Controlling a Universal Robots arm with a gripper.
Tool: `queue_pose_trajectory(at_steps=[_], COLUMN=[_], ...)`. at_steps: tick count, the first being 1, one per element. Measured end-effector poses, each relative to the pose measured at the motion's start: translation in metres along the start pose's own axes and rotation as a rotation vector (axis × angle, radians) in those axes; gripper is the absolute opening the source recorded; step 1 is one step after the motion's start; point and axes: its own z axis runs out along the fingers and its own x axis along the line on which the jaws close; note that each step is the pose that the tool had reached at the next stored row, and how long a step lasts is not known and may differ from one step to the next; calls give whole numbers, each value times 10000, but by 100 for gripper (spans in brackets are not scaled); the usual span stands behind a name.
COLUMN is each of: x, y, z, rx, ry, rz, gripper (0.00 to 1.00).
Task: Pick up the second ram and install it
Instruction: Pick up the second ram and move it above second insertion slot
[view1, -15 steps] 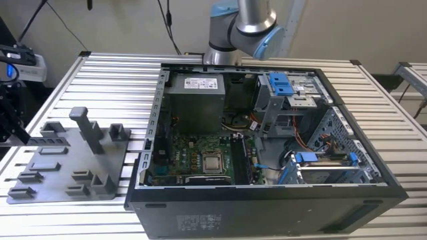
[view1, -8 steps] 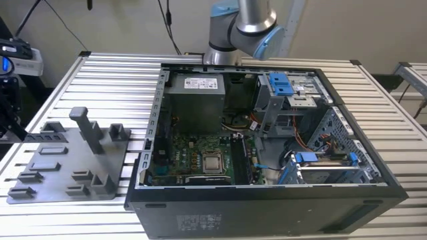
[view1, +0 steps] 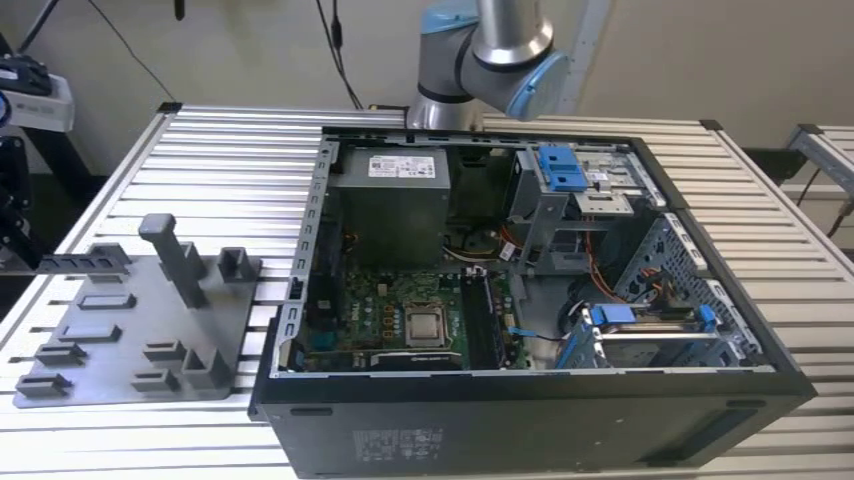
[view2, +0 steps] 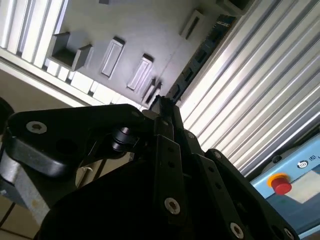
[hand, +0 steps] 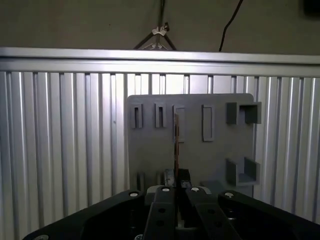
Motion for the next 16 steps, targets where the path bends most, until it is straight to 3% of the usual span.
queue_pose_trajectory(at_steps=[16], x=[-24], y=[8], z=[-357], rx=[53], ry=[0], rz=[-4], gripper=[14])
